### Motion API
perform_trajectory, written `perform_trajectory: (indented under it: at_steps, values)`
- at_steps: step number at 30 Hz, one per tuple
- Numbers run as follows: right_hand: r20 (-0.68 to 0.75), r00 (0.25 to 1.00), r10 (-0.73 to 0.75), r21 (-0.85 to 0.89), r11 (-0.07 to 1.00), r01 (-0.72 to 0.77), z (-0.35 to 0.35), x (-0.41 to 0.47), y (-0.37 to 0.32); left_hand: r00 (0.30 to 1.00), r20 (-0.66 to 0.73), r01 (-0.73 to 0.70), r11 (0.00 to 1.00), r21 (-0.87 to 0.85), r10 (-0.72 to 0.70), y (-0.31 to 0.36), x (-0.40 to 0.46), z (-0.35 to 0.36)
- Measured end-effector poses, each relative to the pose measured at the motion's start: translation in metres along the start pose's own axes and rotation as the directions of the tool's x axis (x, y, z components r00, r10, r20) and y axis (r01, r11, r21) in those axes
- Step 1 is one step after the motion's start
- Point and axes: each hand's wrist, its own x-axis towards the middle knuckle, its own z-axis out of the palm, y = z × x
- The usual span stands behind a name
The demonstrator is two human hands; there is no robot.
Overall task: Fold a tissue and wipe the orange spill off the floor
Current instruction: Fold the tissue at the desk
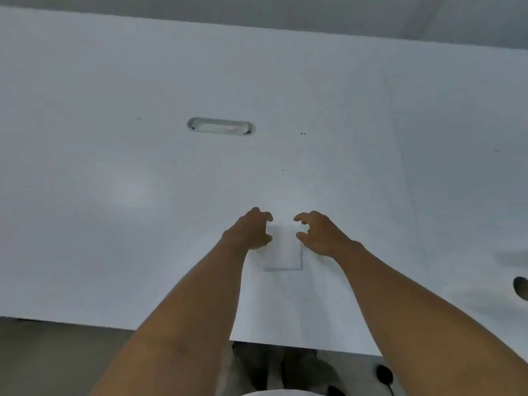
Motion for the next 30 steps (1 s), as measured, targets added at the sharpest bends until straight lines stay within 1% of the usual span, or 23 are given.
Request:
perform_trajectory:
  at_steps: [2, 4, 7, 9, 11, 14, 17, 22, 25, 27, 30]
  values:
    - [0.010, 1.000, 0.003, 0.016, 1.000, -0.003, 0.009, 0.000, 0.001, 1.000, 0.004, 0.003, 1.000, -0.010, -0.003, -0.003, 0.004, 0.007]
    - [0.038, 0.999, 0.017, -0.006, 1.000, -0.017, 0.024, -0.004, 0.003, 1.000, 0.006, 0.014, 1.000, -0.026, -0.014, -0.008, 0.003, 0.017]
    - [0.004, 0.998, 0.056, -0.003, 0.998, -0.056, 0.034, -0.002, 0.011, 1.000, -0.019, 0.009, 0.997, -0.072, -0.010, -0.012, 0.007, 0.026]
    - [-0.015, 0.998, 0.056, -0.011, 0.998, -0.056, 0.034, -0.001, 0.013, 0.999, -0.038, 0.007, 0.996, -0.090, -0.011, -0.014, 0.008, 0.027]
    - [-0.012, 0.999, 0.046, -0.044, 0.998, -0.047, 0.035, 0.000, 0.013, 0.998, -0.058, 0.002, 0.996, -0.090, -0.007, -0.015, 0.008, 0.028]
    - [-0.013, 1.000, 0.018, -0.144, 0.989, -0.020, 0.038, -0.001, 0.012, 0.997, -0.079, -0.014, 0.997, -0.070, 0.008, -0.015, 0.007, 0.033]
    - [-0.029, 0.999, -0.014, -0.221, 0.975, 0.007, 0.047, -0.005, 0.013, 0.995, -0.095, 0.002, 0.998, -0.067, -0.008, -0.015, 0.006, 0.038]
    - [-0.101, 0.995, 0.009, -0.144, 0.989, -0.024, 0.054, -0.010, 0.014, 0.994, -0.110, 0.021, 0.998, -0.066, -0.028, -0.020, 0.001, 0.046]
    - [-0.060, 0.998, 0.024, -0.081, 0.996, -0.029, 0.052, -0.012, 0.014, 0.989, -0.143, 0.015, 0.985, -0.174, -0.041, -0.022, -0.004, 0.046]
    - [-0.052, 0.997, 0.051, -0.013, 0.999, -0.051, 0.044, -0.015, 0.011, 0.991, -0.126, 0.002, 0.961, -0.278, -0.039, -0.021, -0.007, 0.040]
    - [-0.073, 0.992, 0.102, 0.107, 0.990, -0.094, 0.029, -0.018, 0.006, 0.998, -0.048, 0.015, 0.863, -0.505, -0.045, -0.015, -0.014, 0.024]
